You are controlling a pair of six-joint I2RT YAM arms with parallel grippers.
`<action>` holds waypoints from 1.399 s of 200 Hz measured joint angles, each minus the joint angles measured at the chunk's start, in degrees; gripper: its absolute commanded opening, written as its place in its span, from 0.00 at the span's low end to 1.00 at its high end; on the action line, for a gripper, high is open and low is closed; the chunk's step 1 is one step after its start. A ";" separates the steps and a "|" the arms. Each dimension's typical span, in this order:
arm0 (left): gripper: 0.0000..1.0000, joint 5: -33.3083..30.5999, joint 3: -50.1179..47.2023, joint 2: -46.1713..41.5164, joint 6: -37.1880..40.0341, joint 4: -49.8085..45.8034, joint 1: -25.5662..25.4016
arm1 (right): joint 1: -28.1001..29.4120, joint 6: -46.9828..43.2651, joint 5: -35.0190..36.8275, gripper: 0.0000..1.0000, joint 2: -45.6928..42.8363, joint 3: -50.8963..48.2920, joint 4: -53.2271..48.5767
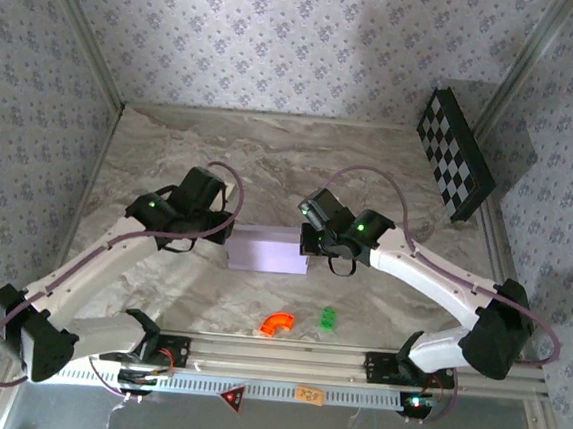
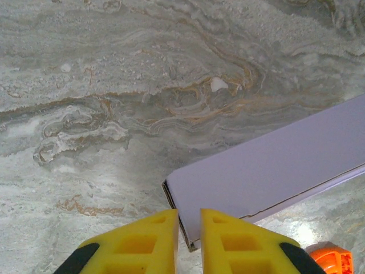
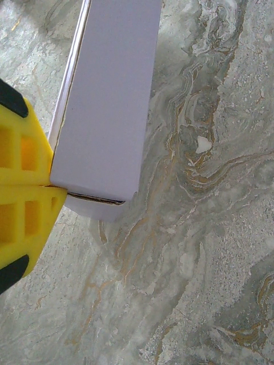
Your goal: Fold the paper box
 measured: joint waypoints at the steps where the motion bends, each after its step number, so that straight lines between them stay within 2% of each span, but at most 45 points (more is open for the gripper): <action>1: 0.18 0.00 -0.07 -0.02 0.00 0.02 0.00 | 0.00 0.00 0.00 0.00 0.00 0.00 0.00; 28: 0.18 0.04 -1.20 -0.39 -0.15 0.87 0.00 | 0.07 0.00 0.00 0.02 -0.09 0.00 -0.07; 89: 0.18 0.90 -2.93 -2.19 -0.63 1.79 0.00 | 0.48 0.02 -0.37 0.21 -0.59 0.26 -2.64; 115: 0.18 1.29 -3.63 -2.80 -1.07 2.21 0.00 | 0.48 -0.04 -0.48 0.25 -1.29 2.14 -3.89; 156: 0.18 2.10 -5.22 -3.85 -2.14 3.26 0.00 | 0.48 -0.09 -0.66 0.25 -1.97 5.35 -4.00; 198: 0.18 2.58 -6.03 -4.85 -2.86 3.23 0.00 | 0.48 -0.90 -2.03 0.16 -1.55 6.03 -4.09; 225: 0.18 2.60 -6.51 -5.51 -3.23 3.26 -0.02 | 0.48 -1.14 -3.13 0.13 -0.17 6.03 -4.00; 280: 0.19 3.30 -8.68 -6.51 -4.39 3.74 -0.02 | 0.48 -0.83 -5.81 0.12 0.63 1.16 -1.38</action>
